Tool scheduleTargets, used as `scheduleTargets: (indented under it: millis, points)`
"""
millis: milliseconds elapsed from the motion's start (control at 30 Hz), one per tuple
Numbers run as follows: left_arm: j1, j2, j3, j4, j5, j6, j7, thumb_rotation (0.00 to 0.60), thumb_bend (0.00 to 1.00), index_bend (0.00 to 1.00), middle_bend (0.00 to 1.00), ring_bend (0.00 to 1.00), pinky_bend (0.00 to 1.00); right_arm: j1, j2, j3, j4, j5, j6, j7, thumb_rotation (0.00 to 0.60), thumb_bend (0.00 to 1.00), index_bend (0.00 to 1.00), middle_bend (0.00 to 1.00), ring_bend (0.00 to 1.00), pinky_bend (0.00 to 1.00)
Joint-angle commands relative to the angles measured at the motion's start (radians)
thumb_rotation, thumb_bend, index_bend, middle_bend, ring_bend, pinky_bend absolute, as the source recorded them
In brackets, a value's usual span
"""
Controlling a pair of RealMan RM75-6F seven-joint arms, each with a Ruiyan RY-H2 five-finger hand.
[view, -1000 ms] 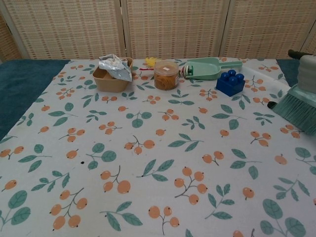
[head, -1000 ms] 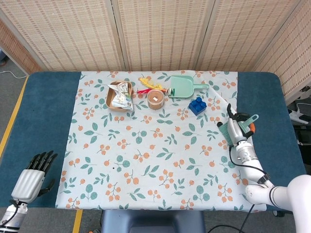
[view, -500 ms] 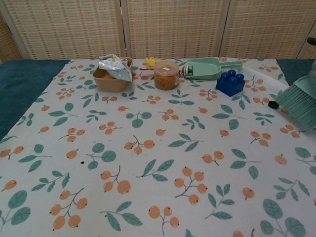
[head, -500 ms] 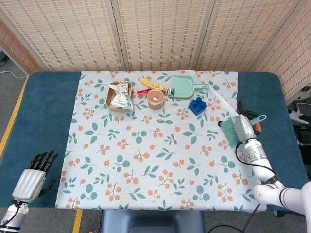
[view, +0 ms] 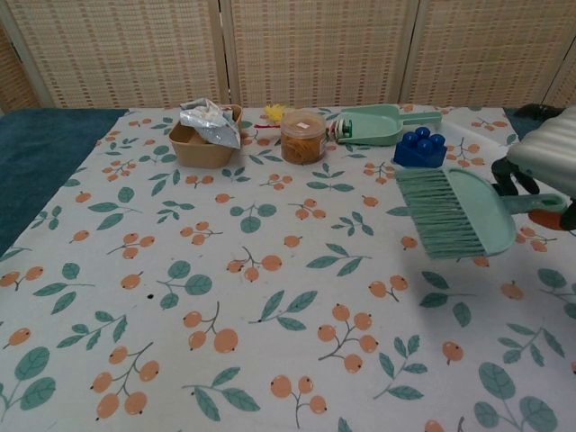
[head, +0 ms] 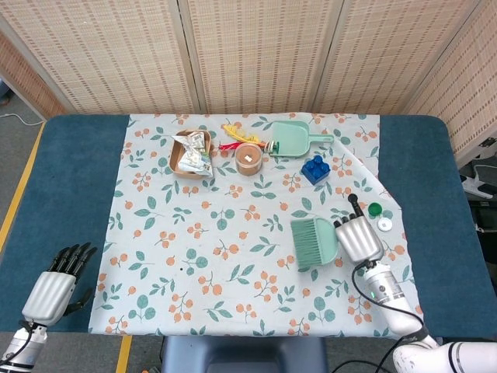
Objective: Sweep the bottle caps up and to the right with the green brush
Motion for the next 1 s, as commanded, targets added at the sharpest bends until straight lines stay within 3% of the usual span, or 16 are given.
scheduleTargets:
  millis: [33,200,267,367,433,500,633,800,1000]
  points:
    - [0.001,0.004,0.002,0.001,0.003,0.003,-0.009,0.6,0.37,0.0,0.0,0.0,0.09,-0.063,-0.15,0.017,0.041,-0.023,0.019,0.043,0.6,0.51,0.98,0.79,0.48,0.0]
    - [0.004,0.018,0.002,0.001,0.006,0.014,-0.037,0.6,0.37,0.0,0.0,0.0,0.09,-0.085,-0.253,0.033,0.133,-0.022,0.007,0.039,0.6,0.51,0.98,0.79,0.48,0.0]
    - [0.004,0.02,0.003,0.003,0.008,0.016,-0.045,0.6,0.37,0.0,0.0,0.0,0.09,-0.088,-0.257,0.034,0.131,-0.014,-0.008,0.027,0.6,0.51,0.89,0.77,0.46,0.0]
    - [0.003,0.023,0.003,0.005,0.009,0.016,-0.054,0.6,0.37,0.0,0.0,0.0,0.09,-0.09,-0.246,0.034,0.106,0.013,-0.016,-0.031,0.6,0.51,0.49,0.54,0.33,0.0]
    - [0.003,0.023,0.004,0.006,0.01,0.015,-0.057,0.6,0.37,0.0,0.0,0.0,0.09,-0.093,-0.239,0.038,0.082,0.025,-0.009,-0.065,0.6,0.48,0.17,0.35,0.23,0.0]
    - [0.003,0.023,0.004,0.006,0.011,0.015,-0.058,0.6,0.37,0.0,0.0,0.0,0.09,-0.099,-0.229,0.038,0.057,0.035,-0.006,-0.084,0.6,0.43,0.03,0.22,0.16,0.0]
    - [0.002,0.021,0.005,0.005,0.013,0.012,-0.054,0.6,0.37,0.0,0.0,0.0,0.09,-0.107,-0.207,0.035,0.011,0.058,0.0,-0.12,0.6,0.34,0.0,0.07,0.09,0.0]
    - [0.002,0.021,0.008,0.001,0.018,0.012,-0.048,0.6,0.37,0.0,0.0,0.0,0.09,-0.124,-0.179,0.027,-0.028,0.052,0.02,-0.118,0.6,0.3,0.0,0.05,0.09,0.0]
    - [0.015,0.03,0.01,-0.002,0.048,0.062,-0.059,0.6,0.37,0.0,0.0,0.0,0.09,-0.243,0.038,-0.081,-0.196,-0.181,0.201,0.051,0.6,0.27,0.0,0.0,0.0,0.0]
